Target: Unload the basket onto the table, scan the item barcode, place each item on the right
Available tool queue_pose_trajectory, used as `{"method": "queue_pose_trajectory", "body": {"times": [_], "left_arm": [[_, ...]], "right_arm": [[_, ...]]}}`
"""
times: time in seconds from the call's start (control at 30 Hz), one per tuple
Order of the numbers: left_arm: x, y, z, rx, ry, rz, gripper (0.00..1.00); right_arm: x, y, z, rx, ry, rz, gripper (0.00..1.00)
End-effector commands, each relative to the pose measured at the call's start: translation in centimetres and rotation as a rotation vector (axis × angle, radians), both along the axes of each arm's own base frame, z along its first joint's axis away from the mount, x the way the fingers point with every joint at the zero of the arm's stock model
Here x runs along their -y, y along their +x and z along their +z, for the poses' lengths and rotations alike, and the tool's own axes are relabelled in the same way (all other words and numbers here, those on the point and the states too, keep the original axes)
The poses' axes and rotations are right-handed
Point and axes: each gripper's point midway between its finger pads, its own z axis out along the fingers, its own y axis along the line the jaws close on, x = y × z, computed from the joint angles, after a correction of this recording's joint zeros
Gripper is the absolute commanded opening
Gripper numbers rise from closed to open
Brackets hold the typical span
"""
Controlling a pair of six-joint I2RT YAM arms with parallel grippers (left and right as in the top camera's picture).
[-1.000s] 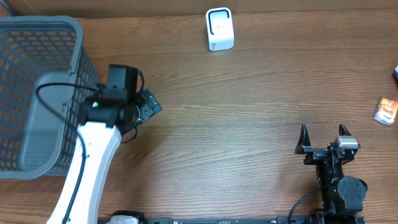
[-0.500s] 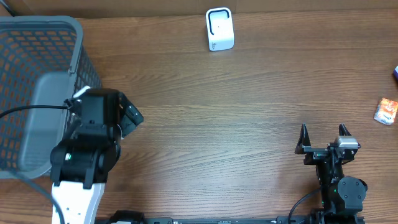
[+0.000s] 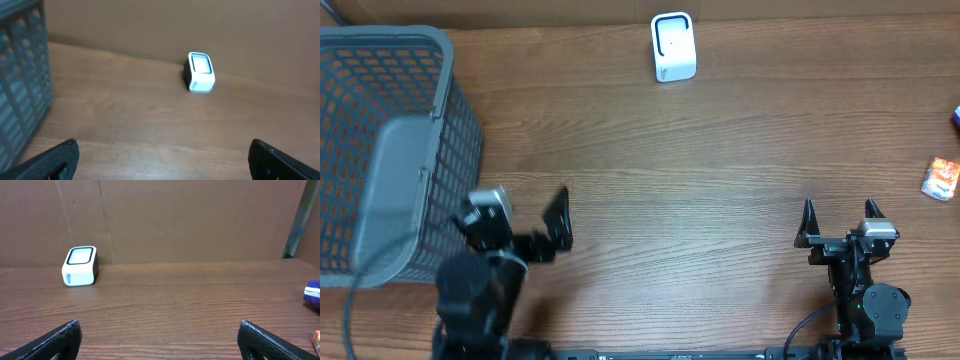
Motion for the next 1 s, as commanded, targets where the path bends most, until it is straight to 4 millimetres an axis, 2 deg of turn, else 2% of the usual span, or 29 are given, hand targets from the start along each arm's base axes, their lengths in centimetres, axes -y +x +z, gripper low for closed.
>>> {"method": "queue_pose_trajectory", "body": {"times": [0.0,0.1,0.27,0.53,0.67,0.87,0.97], "left_arm": [[0.9,-0.4,-3.1,-0.006,0.060,-0.078,1.00],[0.9,0.2,-4.6,0.035,0.058,-0.076,1.00],[0.1,0.9,-5.5,0.143,0.067,-0.025,1.00],[-2.5,1.4,-6.1,0.273,-0.023,0.152,1.00],[-2.7,1.2,-6.3,0.331,-0.031,0.158,1.00],[-2.9,0.9,-7.5,0.291,-0.001,0.162,1.00],[-3.0,0.8,-9.5,0.214,0.024,0.164,1.00]], "right_arm": [[0.0,0.0,-0.1,0.008,-0.005,-0.001,1.00],[0.0,0.0,-0.1,0.008,-0.005,-0.001,1.00],[0.0,0.0,-0.1,0.008,-0.005,-0.001,1.00],[0.0,0.0,-0.1,0.008,-0.005,-0.001,1.00],[0.0,0.0,-0.1,0.008,-0.005,-0.001,1.00],[0.0,0.0,-0.1,0.008,-0.005,-0.001,1.00],[0.0,0.0,-0.1,0.008,-0.005,-0.001,1.00]]}}
